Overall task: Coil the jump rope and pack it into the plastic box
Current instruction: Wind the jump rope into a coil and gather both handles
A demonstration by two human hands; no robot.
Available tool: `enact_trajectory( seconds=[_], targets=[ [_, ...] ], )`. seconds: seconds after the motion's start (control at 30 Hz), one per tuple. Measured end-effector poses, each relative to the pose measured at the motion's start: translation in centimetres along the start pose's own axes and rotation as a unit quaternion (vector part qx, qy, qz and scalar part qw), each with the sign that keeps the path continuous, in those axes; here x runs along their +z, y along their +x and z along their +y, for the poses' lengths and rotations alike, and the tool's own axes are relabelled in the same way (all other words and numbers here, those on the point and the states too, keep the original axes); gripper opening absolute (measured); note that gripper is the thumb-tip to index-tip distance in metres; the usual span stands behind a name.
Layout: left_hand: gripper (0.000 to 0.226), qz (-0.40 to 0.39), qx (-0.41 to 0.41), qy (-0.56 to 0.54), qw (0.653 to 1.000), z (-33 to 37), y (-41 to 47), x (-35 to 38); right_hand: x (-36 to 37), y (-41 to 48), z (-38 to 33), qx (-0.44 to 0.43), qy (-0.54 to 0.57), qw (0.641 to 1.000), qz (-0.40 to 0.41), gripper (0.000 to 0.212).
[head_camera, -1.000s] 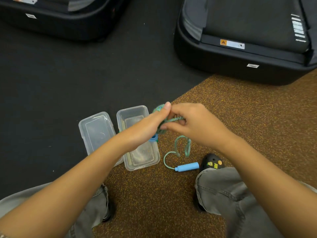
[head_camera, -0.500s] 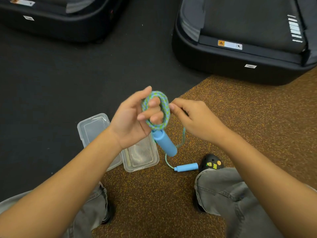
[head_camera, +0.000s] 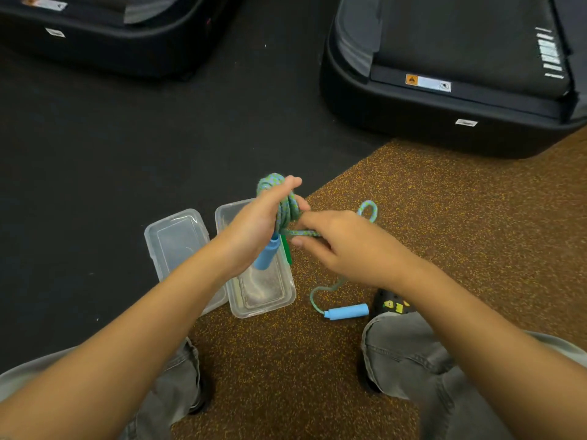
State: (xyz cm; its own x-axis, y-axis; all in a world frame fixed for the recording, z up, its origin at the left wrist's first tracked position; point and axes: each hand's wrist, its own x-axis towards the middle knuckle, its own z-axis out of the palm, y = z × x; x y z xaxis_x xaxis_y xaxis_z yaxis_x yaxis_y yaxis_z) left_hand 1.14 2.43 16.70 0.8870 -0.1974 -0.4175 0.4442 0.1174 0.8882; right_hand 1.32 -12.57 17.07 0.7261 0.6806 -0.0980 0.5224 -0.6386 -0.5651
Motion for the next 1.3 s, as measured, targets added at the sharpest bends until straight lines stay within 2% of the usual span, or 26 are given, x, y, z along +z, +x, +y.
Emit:
enact_trajectory(
  seconds=[0.13,0.23,0.37,0.53,0.7,0.77,0.87,1.03,1.17,1.3],
  targets=[
    [0.036,-0.067,0.027,0.147,0.987,-0.6,-0.3,0.5,-1.0,-0.1,0.2,-0.003,0.006,0.999,0.043,0.025],
    [0.055,-0.119,0.033,0.195,0.973,-0.3,-0.7,0.7,-1.6,-0.2,0.5,0.000,0.015,0.999,0.051,0.022],
    [0.057,-0.137,0.026,0.222,0.965,-0.1,-0.7,0.4,-2.2,-0.2,0.9,0.022,0.021,0.997,0.075,0.022],
    [0.051,-0.110,0.019,0.166,0.980,0.4,-0.6,0.0,-2.6,-0.1,1.3,0.034,0.034,0.994,0.100,0.021],
    [0.044,-0.131,0.005,0.048,0.990,0.5,-0.8,0.0,-2.8,0.1,1.6,0.037,0.062,0.989,0.128,0.030],
    [0.045,-0.143,-0.017,-0.015,0.989,0.6,-0.9,0.0,-2.4,0.2,1.5,0.041,0.057,0.991,0.114,0.031],
    [0.043,-0.162,-0.036,-0.126,0.978,0.8,-0.8,-0.1,-1.8,0.2,1.2,0.050,0.052,0.994,0.081,0.021],
    [0.029,-0.148,-0.011,-0.268,0.952,1.3,-0.6,-0.4,-0.8,0.1,1.0,0.077,0.034,0.996,0.006,0.022],
    [0.021,-0.112,0.012,-0.277,0.954,1.2,-0.3,-0.7,0.4,-0.1,0.7,0.069,-0.012,0.996,-0.058,0.021],
    [0.021,-0.075,0.030,-0.183,0.980,0.7,-0.2,-0.3,0.6,-0.1,0.3,0.053,-0.024,0.997,-0.056,0.018]
  ],
)
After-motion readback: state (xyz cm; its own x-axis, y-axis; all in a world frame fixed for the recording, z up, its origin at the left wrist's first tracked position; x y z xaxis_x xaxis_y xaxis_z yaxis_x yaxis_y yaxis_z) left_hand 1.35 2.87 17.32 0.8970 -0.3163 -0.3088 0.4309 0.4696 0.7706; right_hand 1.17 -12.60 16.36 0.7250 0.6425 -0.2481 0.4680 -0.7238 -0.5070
